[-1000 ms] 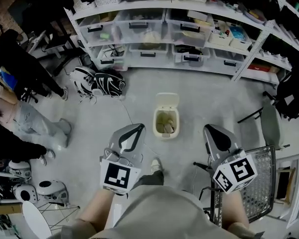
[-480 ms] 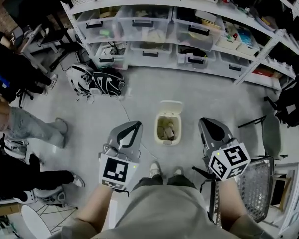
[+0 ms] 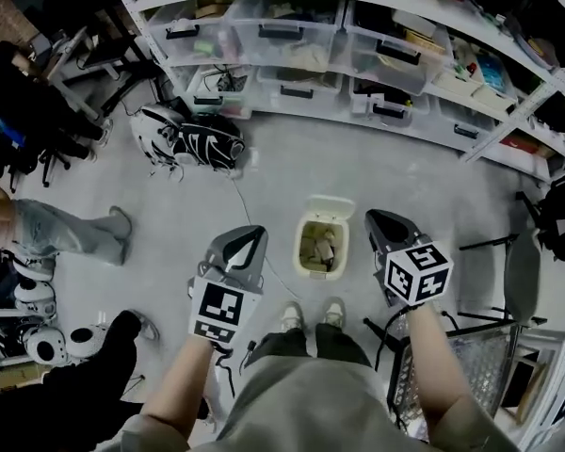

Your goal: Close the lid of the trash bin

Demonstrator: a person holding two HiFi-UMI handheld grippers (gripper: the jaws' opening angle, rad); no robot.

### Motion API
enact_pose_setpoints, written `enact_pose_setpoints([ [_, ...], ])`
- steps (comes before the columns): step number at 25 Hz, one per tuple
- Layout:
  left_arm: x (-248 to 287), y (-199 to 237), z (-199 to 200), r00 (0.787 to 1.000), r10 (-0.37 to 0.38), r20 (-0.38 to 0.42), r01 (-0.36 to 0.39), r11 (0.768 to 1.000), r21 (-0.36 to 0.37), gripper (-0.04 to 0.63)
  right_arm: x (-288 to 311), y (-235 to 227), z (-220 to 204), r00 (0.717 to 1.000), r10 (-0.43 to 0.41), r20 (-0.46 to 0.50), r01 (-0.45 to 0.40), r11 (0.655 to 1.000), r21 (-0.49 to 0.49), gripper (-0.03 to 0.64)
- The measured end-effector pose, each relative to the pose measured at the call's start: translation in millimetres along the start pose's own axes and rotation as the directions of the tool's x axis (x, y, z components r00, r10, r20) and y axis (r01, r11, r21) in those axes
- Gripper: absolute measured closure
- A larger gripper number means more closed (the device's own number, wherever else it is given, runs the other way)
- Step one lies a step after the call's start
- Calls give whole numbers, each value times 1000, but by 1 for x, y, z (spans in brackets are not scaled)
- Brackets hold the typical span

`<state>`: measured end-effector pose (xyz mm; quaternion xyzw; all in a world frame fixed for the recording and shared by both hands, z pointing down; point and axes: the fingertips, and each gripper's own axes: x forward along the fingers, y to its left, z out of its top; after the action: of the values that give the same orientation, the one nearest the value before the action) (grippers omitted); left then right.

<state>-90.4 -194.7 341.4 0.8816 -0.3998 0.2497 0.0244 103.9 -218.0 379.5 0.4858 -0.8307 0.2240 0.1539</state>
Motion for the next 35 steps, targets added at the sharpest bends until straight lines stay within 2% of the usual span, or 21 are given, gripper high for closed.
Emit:
enact_pose_setpoints([
  [5,41,7,-16,1000,-29,-2,29,996,-88,594,66,-26,-33,994,79,-74,-75,996,52,614],
  [12,102,15,-63,997,-22,-73,13,991,-132,594,147,-67,-97,973,102,-207,-93,994,55,614],
  [18,147,10,-117,992,-44,-115,23,984,-179,594,202,-111,-156,954,50,-294,-27,996,80,614],
  [28,198,-4,-186,979,-85,-187,43,975,-220,594,251,-162,-221,931,-47,-362,87,992,95,614],
  [31,203,-10,-203,972,-100,-211,48,970,-237,594,255,-164,-229,928,-39,-370,87,990,114,614],
  [35,200,-17,-222,964,-106,-243,39,963,-266,594,244,-155,-239,919,18,-394,62,980,188,612],
])
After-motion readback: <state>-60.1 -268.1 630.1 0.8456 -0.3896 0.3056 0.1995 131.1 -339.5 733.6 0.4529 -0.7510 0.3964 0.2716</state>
